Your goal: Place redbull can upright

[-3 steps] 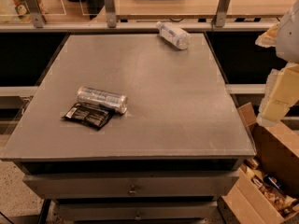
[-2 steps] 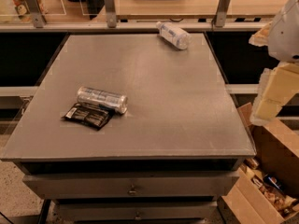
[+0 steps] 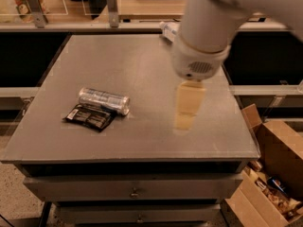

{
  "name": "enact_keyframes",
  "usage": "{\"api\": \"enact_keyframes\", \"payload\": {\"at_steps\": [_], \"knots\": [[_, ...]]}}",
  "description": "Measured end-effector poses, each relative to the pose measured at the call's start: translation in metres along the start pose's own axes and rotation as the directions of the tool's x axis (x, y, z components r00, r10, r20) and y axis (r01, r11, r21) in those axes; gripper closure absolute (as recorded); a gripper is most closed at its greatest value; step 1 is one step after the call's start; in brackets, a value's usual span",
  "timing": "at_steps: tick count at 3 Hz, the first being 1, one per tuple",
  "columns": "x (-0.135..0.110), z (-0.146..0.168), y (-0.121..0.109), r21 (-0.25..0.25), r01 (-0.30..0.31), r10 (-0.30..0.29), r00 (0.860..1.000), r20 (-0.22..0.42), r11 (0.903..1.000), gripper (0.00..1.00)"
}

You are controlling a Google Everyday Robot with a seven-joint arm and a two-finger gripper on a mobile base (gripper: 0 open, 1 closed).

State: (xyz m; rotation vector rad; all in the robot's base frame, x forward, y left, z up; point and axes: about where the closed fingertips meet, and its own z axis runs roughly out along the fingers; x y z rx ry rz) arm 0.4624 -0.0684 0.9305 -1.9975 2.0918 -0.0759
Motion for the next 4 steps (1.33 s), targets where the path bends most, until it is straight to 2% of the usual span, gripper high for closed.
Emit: {"api": "enact_keyframes", "payload": {"at_steps": [1,3,4], "knots": [[-0.084,0.038,0.005,-0.049,0.092,-0.093,0.996,-0.013,0.9945,0.00],[-0.088,0.038,-0.001,-0.049,0.083,-0.083,0.997,0.004,0.9953,0.00],[-0.106,0.050,-0.020,-0.064,0.063,-0.064,0.998,-0.002,0.9959,0.00]]}}
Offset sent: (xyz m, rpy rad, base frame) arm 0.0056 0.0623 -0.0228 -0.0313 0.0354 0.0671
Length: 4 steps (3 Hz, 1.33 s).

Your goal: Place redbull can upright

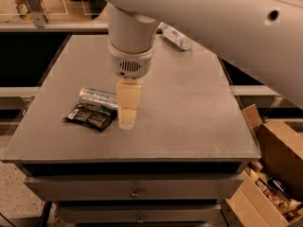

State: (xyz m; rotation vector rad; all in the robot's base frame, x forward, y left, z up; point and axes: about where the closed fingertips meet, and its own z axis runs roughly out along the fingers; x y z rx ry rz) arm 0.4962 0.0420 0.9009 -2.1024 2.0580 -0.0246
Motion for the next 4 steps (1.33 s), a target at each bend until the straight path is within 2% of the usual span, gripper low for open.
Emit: {"api": "enact_keyframes", "payload": {"at_steps": [2,4], "knots": [[-0.038,0.035,-0.045,-0.028,-0.079,0.078,0.996,-0.035,0.9965,0.00],[-0.067,0.062,-0.064,-0.050,-0.121,0.119,0.992,-0.038,0.9914,0.00]]}}
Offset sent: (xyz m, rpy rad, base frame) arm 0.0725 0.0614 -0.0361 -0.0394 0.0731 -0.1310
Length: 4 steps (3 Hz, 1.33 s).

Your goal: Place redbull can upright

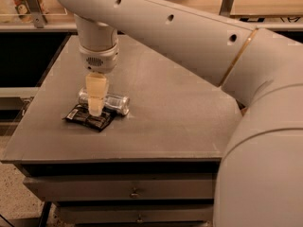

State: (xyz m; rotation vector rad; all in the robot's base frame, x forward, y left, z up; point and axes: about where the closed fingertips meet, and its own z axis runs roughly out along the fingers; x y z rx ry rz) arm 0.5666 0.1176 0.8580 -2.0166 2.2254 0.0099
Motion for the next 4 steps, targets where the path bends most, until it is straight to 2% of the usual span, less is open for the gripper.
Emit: {"api": "enact_keyframes", "payload": {"at_steps": [1,2,3,4], "knots": [[-0.013,0.013,-0.002,-0.019,-0.010,0.009,1.000,-0.005,0.9998,0.00],[-0.016,0.023,-0.006,-0.025,-0.046,0.045,0.999,-0.012,0.9986,0.00],[-0.016,0.031,-0.009,-0.027,-0.077,0.077,0.997,-0.019,0.9966,0.17],[-0.012,0.037,-0.012,-0.026,-0.114,0.113,0.993,-0.021,0.9932,0.42]]}}
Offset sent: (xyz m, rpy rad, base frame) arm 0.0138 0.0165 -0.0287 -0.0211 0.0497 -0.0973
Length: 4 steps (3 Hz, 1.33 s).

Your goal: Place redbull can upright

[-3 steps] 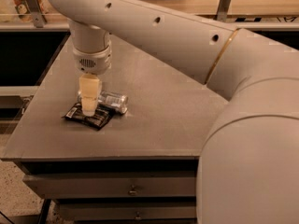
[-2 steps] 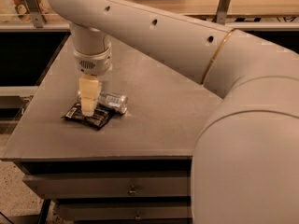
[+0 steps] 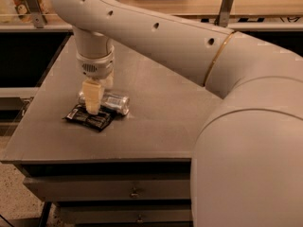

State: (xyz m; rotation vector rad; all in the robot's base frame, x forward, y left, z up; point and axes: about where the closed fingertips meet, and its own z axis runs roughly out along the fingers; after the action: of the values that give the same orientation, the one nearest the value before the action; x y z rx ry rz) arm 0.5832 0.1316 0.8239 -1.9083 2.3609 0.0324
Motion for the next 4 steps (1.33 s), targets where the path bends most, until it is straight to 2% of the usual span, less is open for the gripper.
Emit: {"api": "enact_keyframes", "payload": {"at_steps": [1,2,3,4], "knots": [[0.0002,-0.0019,-0.0004,0.001,-0.003,0.003,1.000,-0.001,1.0000,0.61],[-0.0004,-0.0081,-0.0007,0.001,-0.003,0.003,1.000,-0.001,1.0000,0.68],[-0.0005,-0.0097,-0.0008,0.001,-0.003,0.003,1.000,-0.001,1.0000,0.86],[0.0012,-0.0101,0.0011,0.008,0.010,-0.010,1.000,0.003,0.9999,1.00]]}}
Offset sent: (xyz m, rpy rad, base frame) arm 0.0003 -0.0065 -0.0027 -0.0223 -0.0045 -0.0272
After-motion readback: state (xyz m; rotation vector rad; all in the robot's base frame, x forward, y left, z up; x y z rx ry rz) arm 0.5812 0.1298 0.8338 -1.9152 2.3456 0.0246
